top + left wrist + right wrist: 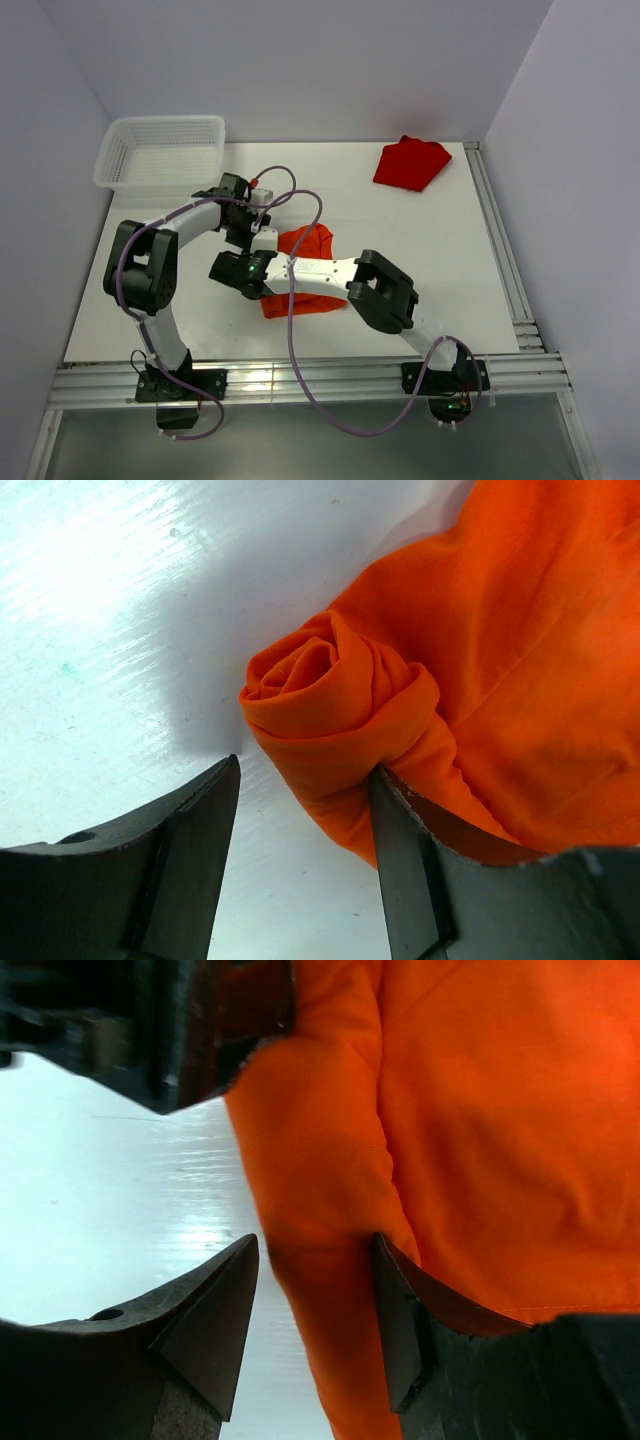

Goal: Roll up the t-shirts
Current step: Roll the tshirt

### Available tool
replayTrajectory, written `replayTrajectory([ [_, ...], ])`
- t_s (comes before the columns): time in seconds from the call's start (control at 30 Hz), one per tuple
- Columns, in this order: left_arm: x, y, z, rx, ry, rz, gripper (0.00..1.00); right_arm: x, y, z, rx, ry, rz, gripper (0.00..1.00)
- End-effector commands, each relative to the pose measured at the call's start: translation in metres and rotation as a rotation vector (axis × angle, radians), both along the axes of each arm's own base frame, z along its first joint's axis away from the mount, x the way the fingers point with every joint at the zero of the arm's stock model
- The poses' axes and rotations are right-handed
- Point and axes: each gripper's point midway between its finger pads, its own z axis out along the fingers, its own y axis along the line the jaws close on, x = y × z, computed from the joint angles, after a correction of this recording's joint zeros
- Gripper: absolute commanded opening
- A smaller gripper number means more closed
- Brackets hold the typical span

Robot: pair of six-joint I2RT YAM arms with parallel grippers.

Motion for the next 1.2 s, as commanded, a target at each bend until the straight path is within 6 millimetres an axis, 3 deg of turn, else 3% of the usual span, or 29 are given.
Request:
replayTrajectory([
  [0.0, 0.012, -0.005, 0.021, -0.008, -0.063, -0.013, 0.60, -0.006, -0.017, -0.015, -0.098, 0.021, -0.008, 0.57],
  [0.33, 0.034, -0.010, 0.055, -0.048, -0.120, 0.003, 0.61, -0.014, -0.013, -0.034, -0.131, 0.080, 0.033, 0.58],
  [0.5, 0.055, 0.006, 0.084, -0.098, -0.197, 0.082, 0.62, -0.017, -0.008, -0.038, -0.103, 0.103, 0.052, 0.57],
  [0.53, 0.057, 0.009, 0.087, -0.101, -0.209, 0.098, 0.62, -0.017, -0.007, -0.038, -0.091, 0.103, 0.049, 0.56],
  [0.57, 0.057, 0.016, 0.086, -0.101, -0.212, 0.119, 0.62, -0.020, -0.011, -0.042, -0.092, 0.112, 0.056, 0.49],
  [0.63, 0.062, 0.025, 0.094, -0.092, -0.262, 0.145, 0.61, -0.017, 0.002, -0.033, 0.001, 0.108, 0.075, 0.44],
  [0.67, 0.060, 0.030, 0.090, -0.084, -0.266, 0.157, 0.61, -0.021, -0.003, -0.040, 0.003, 0.124, 0.087, 0.39],
  [0.73, 0.063, 0.034, 0.101, -0.110, -0.314, 0.199, 0.61, -0.016, 0.013, -0.027, 0.127, 0.124, 0.112, 0.35],
  [0.77, 0.057, 0.038, 0.094, -0.117, -0.303, 0.206, 0.61, -0.016, 0.017, -0.030, 0.173, 0.117, 0.124, 0.33],
  [0.8, 0.055, 0.040, 0.102, -0.130, -0.330, 0.206, 0.61, -0.015, 0.021, -0.020, 0.223, 0.112, 0.134, 0.33],
  [0.87, 0.050, 0.043, 0.099, -0.154, -0.337, 0.203, 0.61, -0.019, 0.016, -0.028, 0.284, 0.153, 0.146, 0.28],
  [0.9, 0.047, 0.043, 0.103, -0.165, -0.348, 0.198, 0.61, -0.014, 0.030, -0.009, 0.393, 0.122, 0.164, 0.27],
  [0.93, 0.046, 0.043, 0.104, -0.175, -0.353, 0.192, 0.61, -0.021, 0.023, -0.019, 0.414, 0.156, 0.177, 0.27],
  [1.0, 0.037, 0.039, 0.101, -0.211, -0.341, 0.165, 0.62, -0.012, 0.032, 0.001, 0.548, 0.127, 0.183, 0.27],
  [1.03, 0.034, 0.037, 0.101, -0.222, -0.339, 0.155, 0.62, -0.014, 0.026, -0.006, 0.571, 0.136, 0.180, 0.27],
  [1.1, 0.026, 0.032, 0.094, -0.251, -0.321, 0.133, 0.63, -0.006, 0.034, 0.012, 0.700, 0.122, 0.193, 0.27],
  [1.17, 0.018, 0.031, 0.082, -0.247, -0.311, 0.097, 0.64, -0.012, 0.028, 0.006, 0.755, 0.154, 0.189, 0.27],
])
